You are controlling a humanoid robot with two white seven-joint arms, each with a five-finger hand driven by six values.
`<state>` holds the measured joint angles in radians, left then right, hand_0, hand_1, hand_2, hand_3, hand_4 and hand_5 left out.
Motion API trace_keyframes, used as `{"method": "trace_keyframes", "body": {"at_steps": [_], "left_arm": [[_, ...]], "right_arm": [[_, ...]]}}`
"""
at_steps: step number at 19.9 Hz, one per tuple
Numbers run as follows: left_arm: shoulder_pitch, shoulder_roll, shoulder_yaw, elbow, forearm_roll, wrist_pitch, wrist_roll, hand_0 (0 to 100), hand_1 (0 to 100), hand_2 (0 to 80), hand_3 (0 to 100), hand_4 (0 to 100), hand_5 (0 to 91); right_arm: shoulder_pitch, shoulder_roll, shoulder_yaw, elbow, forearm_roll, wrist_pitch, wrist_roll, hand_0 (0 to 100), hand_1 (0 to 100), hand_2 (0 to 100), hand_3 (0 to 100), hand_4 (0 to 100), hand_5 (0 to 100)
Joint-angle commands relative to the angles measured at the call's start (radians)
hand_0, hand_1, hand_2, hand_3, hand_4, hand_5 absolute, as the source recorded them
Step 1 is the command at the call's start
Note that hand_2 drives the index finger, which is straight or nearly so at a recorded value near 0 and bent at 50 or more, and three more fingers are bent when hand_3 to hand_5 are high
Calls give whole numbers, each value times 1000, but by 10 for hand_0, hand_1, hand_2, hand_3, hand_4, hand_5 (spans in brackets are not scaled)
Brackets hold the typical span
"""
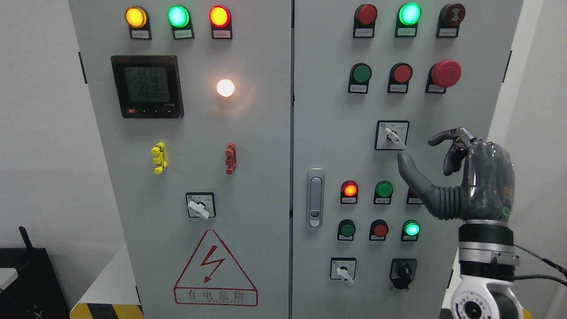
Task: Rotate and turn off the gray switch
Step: 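Reach the right hand toward the white rotary switch below the red button, then pinch the rotary switch knob between right thumb and fingers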
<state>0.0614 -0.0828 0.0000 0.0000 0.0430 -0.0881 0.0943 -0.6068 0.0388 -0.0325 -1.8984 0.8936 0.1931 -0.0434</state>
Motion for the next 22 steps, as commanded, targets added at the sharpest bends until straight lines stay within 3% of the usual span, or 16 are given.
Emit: {"method": "trace_keyframes", "body": {"at_steps": [1,22], "left_arm": [[0,0,-2,14,0,1,-2,120,389,0,0,0,0],[0,0,-2,14,0,1,-1,120,389,0,0,0,0]], "right_arm": [[-34,23,2,42,1,29,-1,0,376,540,1000,995,1000],[-50,21,14,67,11,69,-1,28,418,566,1000,991,1000]]}}
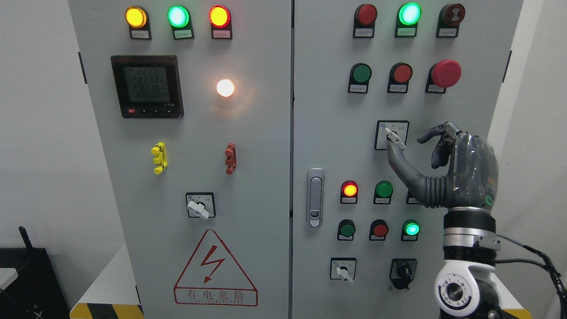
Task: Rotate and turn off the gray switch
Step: 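Pinch the rotary switch knob between right thumb and fingers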
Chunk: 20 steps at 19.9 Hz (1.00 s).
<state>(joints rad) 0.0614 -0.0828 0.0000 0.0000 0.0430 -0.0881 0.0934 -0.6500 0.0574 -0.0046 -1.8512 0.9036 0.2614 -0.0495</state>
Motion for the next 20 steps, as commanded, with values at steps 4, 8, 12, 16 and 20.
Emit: {"method": "trace_keyframes", "body": {"at_steps": [4,8,12,16,20], "left_arm": [[0,0,-2,14,0,1,0,120,389,0,0,0,0],[0,0,-2,14,0,1,0,120,389,0,0,0,0],[0,0,-2,14,0,1,-1,120,389,0,0,0,0],[0,0,-2,14,0,1,0,120,389,0,0,0,0],[0,0,-2,14,0,1,0,120,389,0,0,0,0]], "right_arm": [[-10,2,-14,32,3,2,5,68,417,568,1000,990,1000],[-19,2,-14,41,11,2,5,70,418,570,1000,989,1000],[-19,1,-14,50,31,2,5,68,418,578,1000,989,1000],[-26,1,-12,53,32,2,5,68,419,589,1000,989,1000],[-33,1,-12,61,32,2,5,67,417,599,1000,988,1000]]}}
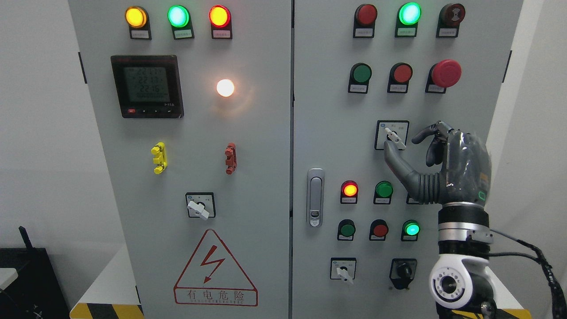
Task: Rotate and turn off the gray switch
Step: 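Pinch the rotary switch knob between right thumb and fingers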
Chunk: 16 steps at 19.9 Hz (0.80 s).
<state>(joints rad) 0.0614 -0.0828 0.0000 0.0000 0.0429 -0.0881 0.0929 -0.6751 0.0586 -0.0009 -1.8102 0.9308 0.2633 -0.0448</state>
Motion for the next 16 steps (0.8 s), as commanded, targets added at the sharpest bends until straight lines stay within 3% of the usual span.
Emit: {"method": "trace_keyframes", "body": {"at_steps": [1,16], "left_arm": [[0,0,-2,14,0,1,1,120,389,0,0,0,0],[0,0,-2,14,0,1,1,120,389,0,0,0,0]], "right_arm": [[-8,0,-14,20,5,1,0,67,417,600,1000,988,1000],[-17,1,4,35,14,1,0,94,415,606,1000,987,1000]]}}
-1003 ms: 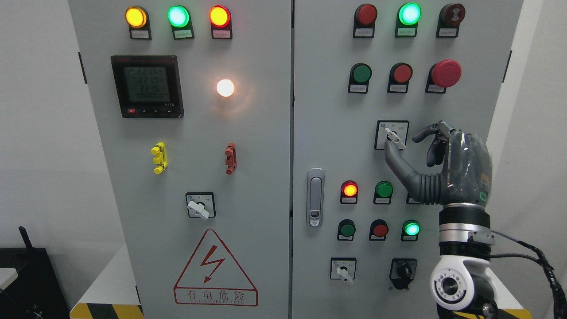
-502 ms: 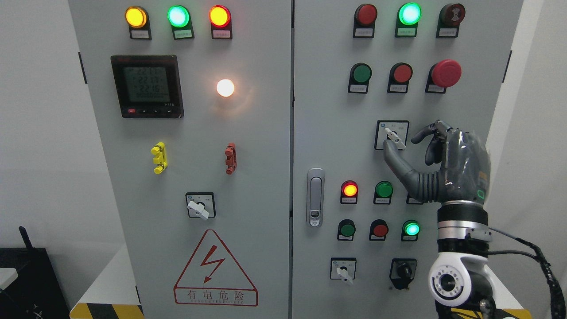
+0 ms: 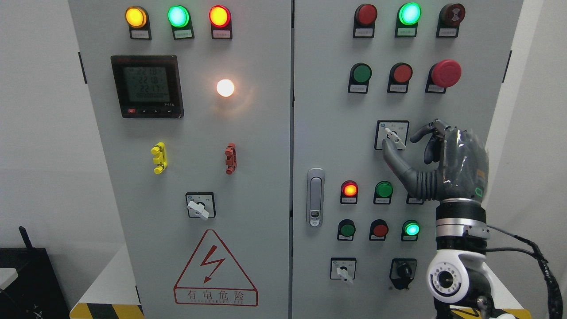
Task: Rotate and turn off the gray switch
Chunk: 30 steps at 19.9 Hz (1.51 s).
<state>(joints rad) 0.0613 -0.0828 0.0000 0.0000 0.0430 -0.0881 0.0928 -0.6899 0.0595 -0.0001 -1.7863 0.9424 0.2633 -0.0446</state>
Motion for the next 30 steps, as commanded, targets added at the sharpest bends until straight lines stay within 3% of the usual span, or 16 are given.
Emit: {"method": "trace_keyframes", "body": {"at_steps": [1,30], "left_arm": [[0,0,-2,14,0,1,1,120,389,0,0,0,0],[0,0,-2,14,0,1,-1,120,389,0,0,0,0]], "right_arm": [[-2,0,3,12,2,1,0,102,415,614,1000,987,1000],[-20,2,49,19,7,5,-3,151,423,652,1000,993,1000]]}}
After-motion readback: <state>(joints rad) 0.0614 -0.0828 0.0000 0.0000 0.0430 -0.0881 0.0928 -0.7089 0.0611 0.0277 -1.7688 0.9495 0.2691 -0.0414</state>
